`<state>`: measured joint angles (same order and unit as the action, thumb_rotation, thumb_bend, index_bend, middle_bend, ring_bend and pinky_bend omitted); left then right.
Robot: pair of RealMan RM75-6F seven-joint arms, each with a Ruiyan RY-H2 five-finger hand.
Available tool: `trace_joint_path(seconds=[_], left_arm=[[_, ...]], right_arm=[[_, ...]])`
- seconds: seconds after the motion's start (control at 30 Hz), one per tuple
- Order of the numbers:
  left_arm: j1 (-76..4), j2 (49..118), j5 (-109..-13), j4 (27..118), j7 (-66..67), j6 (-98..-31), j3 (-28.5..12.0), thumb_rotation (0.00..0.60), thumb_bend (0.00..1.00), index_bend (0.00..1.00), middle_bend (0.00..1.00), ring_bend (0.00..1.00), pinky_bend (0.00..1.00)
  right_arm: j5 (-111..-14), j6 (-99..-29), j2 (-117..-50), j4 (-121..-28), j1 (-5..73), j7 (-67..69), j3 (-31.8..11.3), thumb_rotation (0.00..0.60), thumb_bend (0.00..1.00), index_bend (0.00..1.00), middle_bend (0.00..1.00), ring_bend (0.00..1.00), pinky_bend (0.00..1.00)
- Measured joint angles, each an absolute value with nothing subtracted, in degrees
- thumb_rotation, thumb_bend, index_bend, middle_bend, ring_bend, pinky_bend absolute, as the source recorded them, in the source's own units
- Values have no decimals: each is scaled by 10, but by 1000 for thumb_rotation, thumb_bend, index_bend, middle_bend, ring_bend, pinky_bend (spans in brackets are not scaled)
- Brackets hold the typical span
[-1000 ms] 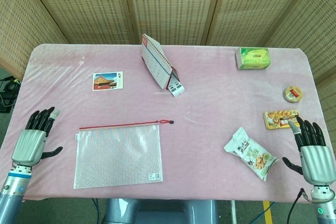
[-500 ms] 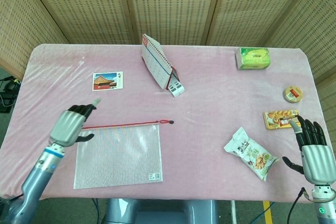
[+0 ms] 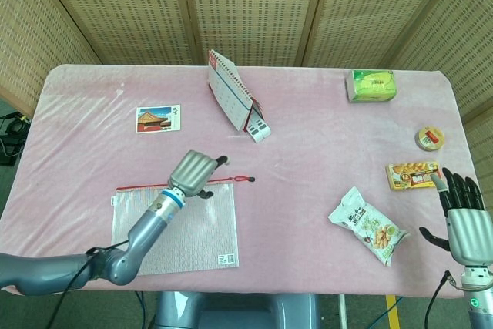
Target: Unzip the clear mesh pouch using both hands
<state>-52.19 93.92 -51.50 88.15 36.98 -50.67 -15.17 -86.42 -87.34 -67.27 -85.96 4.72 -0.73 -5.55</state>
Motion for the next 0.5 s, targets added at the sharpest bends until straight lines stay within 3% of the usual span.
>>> trace_joint_path(seconds=[0.2,0.5], left_arm=[[-590,1004,-426,804,418,-490,-170,600,295,412,905,922,1000],[-656,1052,-319,732,474,-486,-175,600,320,444,912,929,1000]], right_arm=[[-853,-864,-674,-856,49,-7,-58,600,0,99,0,0,0],[-841,-851,-679,-848,54,-8,-61,600,0,107,0,0,0]])
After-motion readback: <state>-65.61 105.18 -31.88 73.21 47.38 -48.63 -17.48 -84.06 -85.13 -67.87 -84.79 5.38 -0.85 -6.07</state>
